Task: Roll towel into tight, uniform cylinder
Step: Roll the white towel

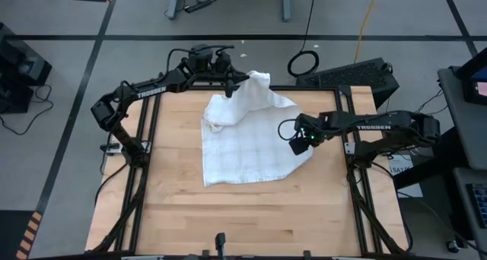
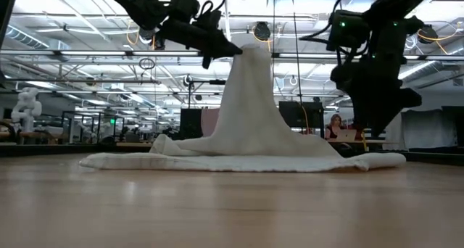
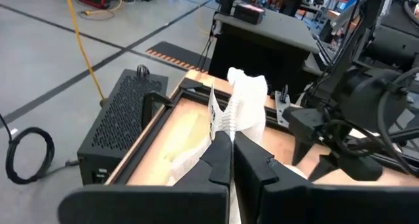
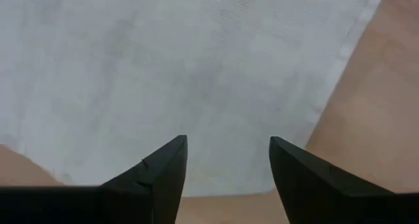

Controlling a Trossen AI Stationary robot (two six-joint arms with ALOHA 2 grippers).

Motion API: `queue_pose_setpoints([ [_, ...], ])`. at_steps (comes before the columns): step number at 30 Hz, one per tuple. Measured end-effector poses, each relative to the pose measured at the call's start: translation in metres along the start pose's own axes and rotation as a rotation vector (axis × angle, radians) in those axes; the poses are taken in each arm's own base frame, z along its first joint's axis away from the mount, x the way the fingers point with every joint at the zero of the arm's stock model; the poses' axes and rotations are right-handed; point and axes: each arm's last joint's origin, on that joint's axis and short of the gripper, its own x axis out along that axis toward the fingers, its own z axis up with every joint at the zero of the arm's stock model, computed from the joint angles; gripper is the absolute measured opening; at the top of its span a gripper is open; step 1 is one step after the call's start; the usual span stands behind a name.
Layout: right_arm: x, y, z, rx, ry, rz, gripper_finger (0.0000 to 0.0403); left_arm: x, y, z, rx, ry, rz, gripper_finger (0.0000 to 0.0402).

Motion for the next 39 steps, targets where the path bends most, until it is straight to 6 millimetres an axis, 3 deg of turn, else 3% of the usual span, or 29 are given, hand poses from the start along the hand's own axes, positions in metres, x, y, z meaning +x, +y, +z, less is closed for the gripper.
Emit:
queue_pose_setpoints([
  [8,0.013,-0.018,-0.016,0.026,0.053,-0.023,0.0251,0.0,0.0,0.0,-0.001,0.0,0.007,0.0004],
  [21,0.026,-0.023,-0.024,0.017,0.063,0.126,0.0253,0.0,0.0,0.0,-0.001,-0.002,0.016,0.0004],
  [35,0.014,0.003,-0.021,0.004,0.337,0.648,0.019,0.0,0.0,0.0,-0.002,0.0,0.018,0.0004],
  [39,0.006,0.005,-0.025,0.046,0.36,0.662,0.0178,0.0,0.001,0.0,-0.002,0.001,0.019,0.0004],
])
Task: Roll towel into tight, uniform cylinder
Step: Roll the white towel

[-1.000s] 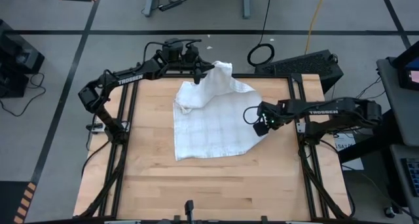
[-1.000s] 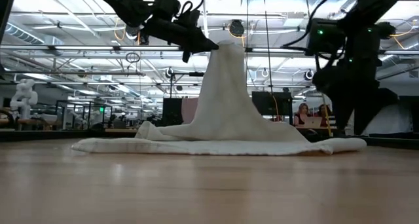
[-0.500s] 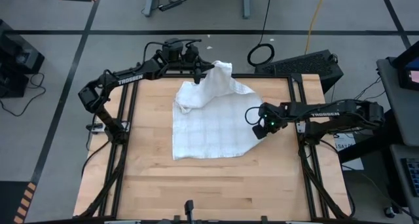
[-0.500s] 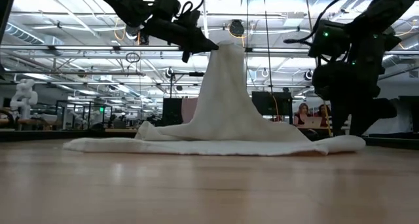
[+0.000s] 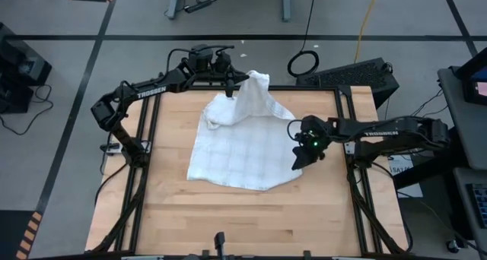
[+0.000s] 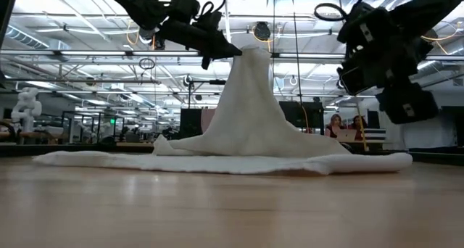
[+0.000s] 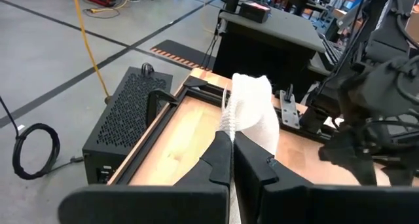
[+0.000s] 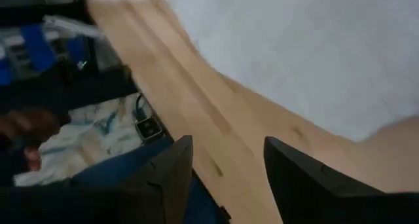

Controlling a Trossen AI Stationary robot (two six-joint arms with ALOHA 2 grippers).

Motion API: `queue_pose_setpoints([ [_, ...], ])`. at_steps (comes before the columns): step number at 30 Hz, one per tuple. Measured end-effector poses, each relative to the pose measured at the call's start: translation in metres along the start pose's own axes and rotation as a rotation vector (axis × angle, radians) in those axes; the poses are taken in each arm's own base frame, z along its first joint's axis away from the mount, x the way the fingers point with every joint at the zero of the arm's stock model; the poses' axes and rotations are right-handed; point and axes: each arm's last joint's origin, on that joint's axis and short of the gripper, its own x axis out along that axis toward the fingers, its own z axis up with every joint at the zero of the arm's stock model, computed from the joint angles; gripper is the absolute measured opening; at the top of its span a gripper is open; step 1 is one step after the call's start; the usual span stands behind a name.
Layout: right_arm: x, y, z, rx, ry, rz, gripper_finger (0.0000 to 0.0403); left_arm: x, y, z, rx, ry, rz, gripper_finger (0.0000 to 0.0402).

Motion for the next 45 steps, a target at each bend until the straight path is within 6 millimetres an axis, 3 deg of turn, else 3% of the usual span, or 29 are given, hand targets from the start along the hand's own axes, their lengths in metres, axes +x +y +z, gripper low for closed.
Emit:
queue_pose_setpoints([
  [5,0.001,-0.012,-0.013,0.105,-0.086,-0.223,0.0176,0.0,0.0,0.0,0.0,0.0,0.0,0.0004],
  [10,0.009,-0.013,-0.019,0.016,-0.128,-0.321,0.0176,0.0,0.0,0.0,0.001,0.001,0.0,0.0004],
  [23,0.026,-0.008,-0.031,-0.118,-0.156,-0.385,0.0176,0.0,0.0,0.001,0.006,-0.007,-0.001,0.0004],
  [34,0.056,-0.012,-0.033,-0.044,-0.129,-0.43,0.0174,0.0,0.0,0.001,0.01,-0.013,-0.002,0.0004],
  [38,0.068,-0.009,-0.026,-0.051,-0.165,-0.38,0.0139,0.0,-0.001,0.002,0.013,-0.02,-0.003,0.0004],
  [43,0.07,-0.003,-0.024,-0.026,-0.18,-0.304,0.0027,-0.005,-0.004,0.009,0.027,-0.045,-0.006,0.0004],
  [45,0.068,0.003,-0.025,-0.035,-0.168,-0.245,0.0011,-0.006,-0.005,0.009,0.026,-0.043,-0.005,0.0004],
])
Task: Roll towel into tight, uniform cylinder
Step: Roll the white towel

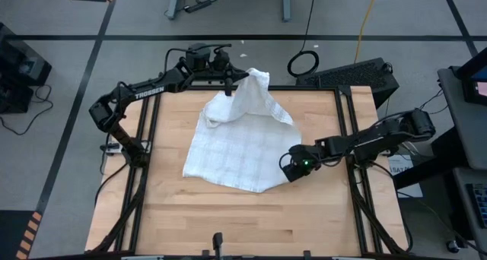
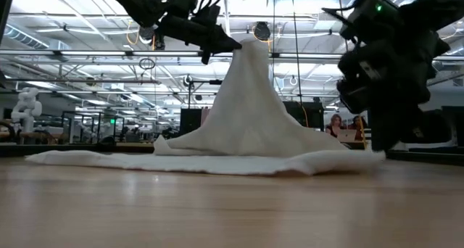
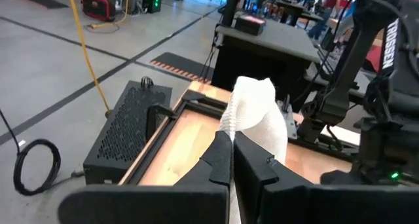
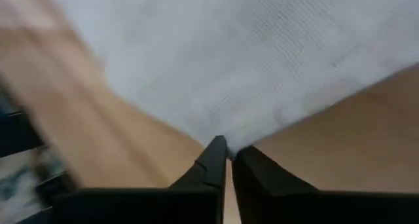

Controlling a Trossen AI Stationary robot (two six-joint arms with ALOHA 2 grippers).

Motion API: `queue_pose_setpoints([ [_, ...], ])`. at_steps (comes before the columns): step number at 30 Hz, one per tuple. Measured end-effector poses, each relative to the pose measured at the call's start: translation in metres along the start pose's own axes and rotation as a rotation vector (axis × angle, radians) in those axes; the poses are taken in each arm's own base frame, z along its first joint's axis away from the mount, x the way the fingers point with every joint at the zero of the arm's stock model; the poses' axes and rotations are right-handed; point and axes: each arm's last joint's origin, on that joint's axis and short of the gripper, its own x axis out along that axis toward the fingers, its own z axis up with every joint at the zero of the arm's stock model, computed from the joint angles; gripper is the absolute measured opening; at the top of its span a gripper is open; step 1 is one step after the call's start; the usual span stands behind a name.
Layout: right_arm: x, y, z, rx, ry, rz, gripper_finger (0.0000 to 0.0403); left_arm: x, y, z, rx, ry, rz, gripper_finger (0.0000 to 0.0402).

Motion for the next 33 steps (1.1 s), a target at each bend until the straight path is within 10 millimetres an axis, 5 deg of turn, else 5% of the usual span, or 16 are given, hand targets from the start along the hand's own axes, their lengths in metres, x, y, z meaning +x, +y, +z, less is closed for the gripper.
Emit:
queue_pose_setpoints([
  [16,-0.05,0.04,0.0,0.432,0.179,0.478,0.0007,-0.001,0.001,0.003,0.011,-0.023,0.046,0.0004],
  [26,-0.031,0.007,0.0,0.453,0.108,0.141,0.0013,-0.001,0.001,0.003,0.014,-0.028,0.054,0.0004],
  [33,-0.04,0.008,-0.001,0.403,0.114,0.172,0.0095,-0.001,0.001,0.003,0.014,-0.027,0.055,0.0004],
])
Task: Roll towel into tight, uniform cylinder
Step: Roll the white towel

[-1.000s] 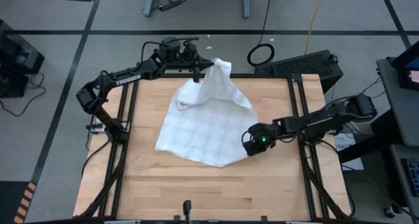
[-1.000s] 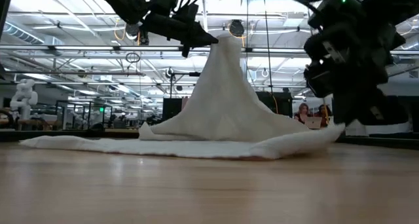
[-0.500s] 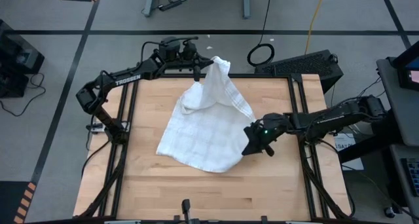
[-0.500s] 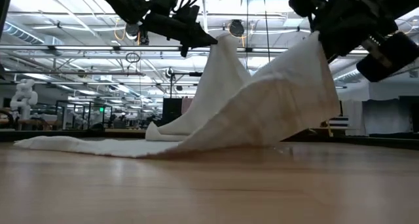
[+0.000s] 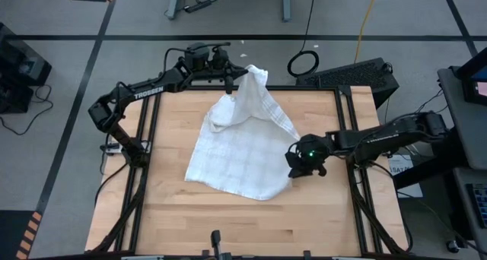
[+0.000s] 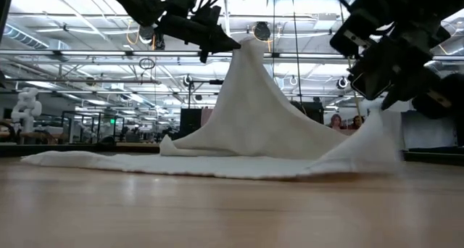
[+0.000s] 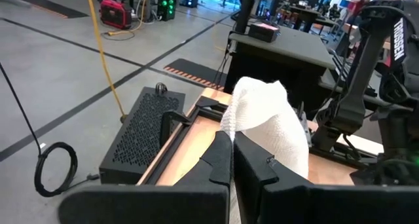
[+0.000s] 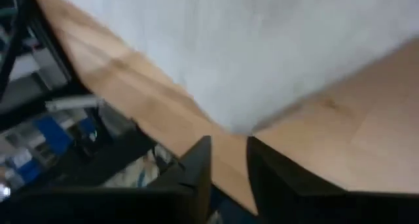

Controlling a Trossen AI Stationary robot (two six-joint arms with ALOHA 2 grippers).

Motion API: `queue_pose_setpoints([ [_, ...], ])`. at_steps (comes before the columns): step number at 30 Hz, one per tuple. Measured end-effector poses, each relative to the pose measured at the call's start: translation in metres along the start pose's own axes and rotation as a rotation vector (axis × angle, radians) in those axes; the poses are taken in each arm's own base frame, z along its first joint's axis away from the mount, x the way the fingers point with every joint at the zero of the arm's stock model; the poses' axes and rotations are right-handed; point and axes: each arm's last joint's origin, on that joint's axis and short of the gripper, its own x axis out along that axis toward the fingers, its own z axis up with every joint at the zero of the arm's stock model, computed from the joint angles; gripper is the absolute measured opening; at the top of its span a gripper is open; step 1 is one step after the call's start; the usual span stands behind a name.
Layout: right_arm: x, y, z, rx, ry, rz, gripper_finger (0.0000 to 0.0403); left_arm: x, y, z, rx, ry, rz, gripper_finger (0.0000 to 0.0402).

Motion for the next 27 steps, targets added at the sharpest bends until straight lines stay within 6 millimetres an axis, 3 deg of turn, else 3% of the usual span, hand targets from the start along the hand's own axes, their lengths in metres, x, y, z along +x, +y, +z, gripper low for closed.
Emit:
queue_pose_setpoints([
  [6,-0.004,-0.014,-0.006,-0.261,-0.018,-0.133,0.0189,0.0,0.001,0.0,0.003,0.0,0.002,0.0004],
  [10,-0.002,-0.021,-0.012,-0.446,-0.027,-0.204,0.0227,0.0,0.001,0.0,-0.002,0.004,0.001,0.0004],
  [15,-0.001,-0.016,-0.015,-0.392,-0.03,-0.154,0.0239,-0.001,0.0,0.0,-0.015,0.004,0.001,0.0004],
  [18,-0.005,0.001,-0.017,-0.319,-0.103,0.026,0.0235,0.0,-0.006,0.002,-0.017,-0.003,-0.013,0.0004],
  [21,-0.018,0.027,-0.019,-0.302,-0.304,0.223,0.0229,-0.001,-0.013,0.005,-0.009,-0.009,-0.03,0.0004],
  [27,-0.072,0.095,-0.019,-0.506,-0.734,0.376,0.0226,0.004,-0.028,0.005,0.005,-0.017,-0.074,0.0004],
])
